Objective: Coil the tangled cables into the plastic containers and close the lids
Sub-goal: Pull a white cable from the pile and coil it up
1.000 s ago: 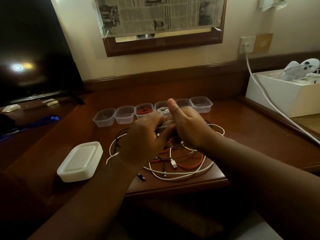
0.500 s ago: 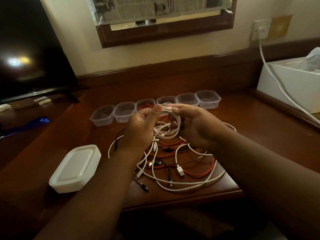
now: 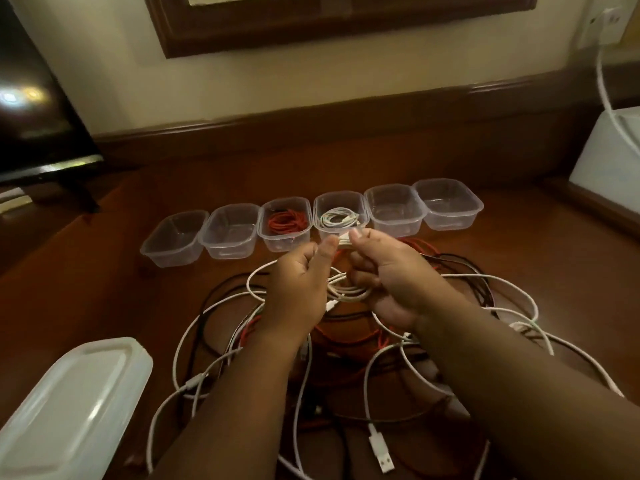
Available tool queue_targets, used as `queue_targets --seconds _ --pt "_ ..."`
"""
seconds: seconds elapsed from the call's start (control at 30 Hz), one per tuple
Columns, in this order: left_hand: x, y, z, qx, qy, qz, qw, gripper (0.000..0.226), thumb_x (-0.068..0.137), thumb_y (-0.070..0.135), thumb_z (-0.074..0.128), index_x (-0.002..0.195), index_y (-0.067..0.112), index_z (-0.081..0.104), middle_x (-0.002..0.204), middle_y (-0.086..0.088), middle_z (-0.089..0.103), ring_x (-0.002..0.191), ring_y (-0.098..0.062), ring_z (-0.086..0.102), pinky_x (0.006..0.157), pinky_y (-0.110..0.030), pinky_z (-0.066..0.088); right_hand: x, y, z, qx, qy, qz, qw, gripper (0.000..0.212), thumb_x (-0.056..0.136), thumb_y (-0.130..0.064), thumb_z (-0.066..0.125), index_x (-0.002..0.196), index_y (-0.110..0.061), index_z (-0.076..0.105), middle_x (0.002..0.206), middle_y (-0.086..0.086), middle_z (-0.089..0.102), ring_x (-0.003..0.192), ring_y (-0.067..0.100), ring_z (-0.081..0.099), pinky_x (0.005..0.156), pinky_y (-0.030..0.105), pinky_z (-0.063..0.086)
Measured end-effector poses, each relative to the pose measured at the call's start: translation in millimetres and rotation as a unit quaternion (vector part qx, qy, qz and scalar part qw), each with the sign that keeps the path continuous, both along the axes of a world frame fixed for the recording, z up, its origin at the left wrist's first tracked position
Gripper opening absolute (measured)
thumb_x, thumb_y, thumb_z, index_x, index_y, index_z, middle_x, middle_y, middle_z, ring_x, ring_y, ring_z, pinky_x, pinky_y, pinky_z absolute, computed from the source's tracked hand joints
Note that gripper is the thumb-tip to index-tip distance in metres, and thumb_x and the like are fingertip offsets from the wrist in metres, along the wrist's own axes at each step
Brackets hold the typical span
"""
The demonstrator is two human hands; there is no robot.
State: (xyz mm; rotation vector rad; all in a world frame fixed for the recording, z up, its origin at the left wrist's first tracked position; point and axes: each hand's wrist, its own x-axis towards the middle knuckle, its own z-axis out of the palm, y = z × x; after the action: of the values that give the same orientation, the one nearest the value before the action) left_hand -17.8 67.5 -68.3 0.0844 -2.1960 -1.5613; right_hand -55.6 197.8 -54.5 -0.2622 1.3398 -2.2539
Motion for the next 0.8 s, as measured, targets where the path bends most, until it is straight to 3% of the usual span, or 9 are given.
queue_targets --seconds 0.1,0.2,0.33,0.5,0.63,0.8 --pt "-1 0 -9 -0.084 -0.006 -0.021 0.996 0.030 0.098 0.040 0.055 0.074 0.023 0.060 0.051 0.012 0.051 0.047 -0.001 0.045 0.047 -0.018 0.034 -8 -4 -14 0.026 0.014 -0.077 0.997 0.018 0.102 -0.021 0.050 0.092 -0.009 0.060 0.056 -0.004 0.044 0.047 0.007 0.040 0.055 0.024 0.037" --pt "0 -1 -15 -0.128 0.028 -0.035 0.991 0.005 0.095 0.029 0.063 0.095 0.026 0.066 0.078 0.014 0.067 0.074 -0.001 0.063 0.064 -0.016 0.048 -13 -2 -18 0.029 0.011 -0.103 0.994 0.018 0.102 -0.021 0.049 0.096 -0.008 0.059 0.052 -0.006 0.045 0.043 0.005 0.039 0.056 0.025 0.038" --pt "1 -2 -17 -0.208 0.127 -0.009 0.970 0.033 0.094 0.013 0.064 0.127 0.019 0.063 0.113 0.014 0.067 0.105 0.002 0.062 0.085 -0.010 0.047 -10 5 -20 0.000 0.000 -0.061 0.998 0.016 0.104 -0.018 0.045 0.092 -0.010 0.052 0.051 -0.006 0.038 0.041 0.005 0.028 0.049 0.021 0.028" --pt "0 -2 -21 -0.202 0.151 -0.008 0.968 0.029 0.095 0.006 0.061 0.122 0.016 0.067 0.111 0.011 0.069 0.106 0.002 0.063 0.087 -0.011 0.047 -12 11 -20 0.101 0.080 -0.045 0.991 0.016 0.104 -0.018 0.043 0.092 -0.012 0.053 0.059 -0.001 0.051 0.045 0.008 0.036 0.051 0.024 0.027" --pt "0 -2 -21 -0.180 0.144 -0.009 0.973 0.025 0.098 0.010 0.057 0.120 0.016 0.067 0.106 0.008 0.070 0.101 -0.001 0.065 0.082 -0.015 0.051 -8 10 -20 0.064 0.070 -0.023 0.995 0.017 0.104 -0.018 0.043 0.100 -0.010 0.058 0.062 -0.001 0.047 0.047 0.005 0.035 0.045 0.016 0.030" --pt "1 0 -21 -0.196 0.157 -0.015 0.968 0.025 0.099 0.010 0.055 0.121 0.013 0.065 0.104 0.008 0.068 0.098 0.000 0.064 0.079 -0.012 0.050 -4 9 -17 0.099 0.115 -0.053 0.987 0.019 0.102 -0.023 0.047 0.106 -0.010 0.059 0.059 -0.008 0.049 0.050 0.002 0.041 0.054 0.020 0.036"
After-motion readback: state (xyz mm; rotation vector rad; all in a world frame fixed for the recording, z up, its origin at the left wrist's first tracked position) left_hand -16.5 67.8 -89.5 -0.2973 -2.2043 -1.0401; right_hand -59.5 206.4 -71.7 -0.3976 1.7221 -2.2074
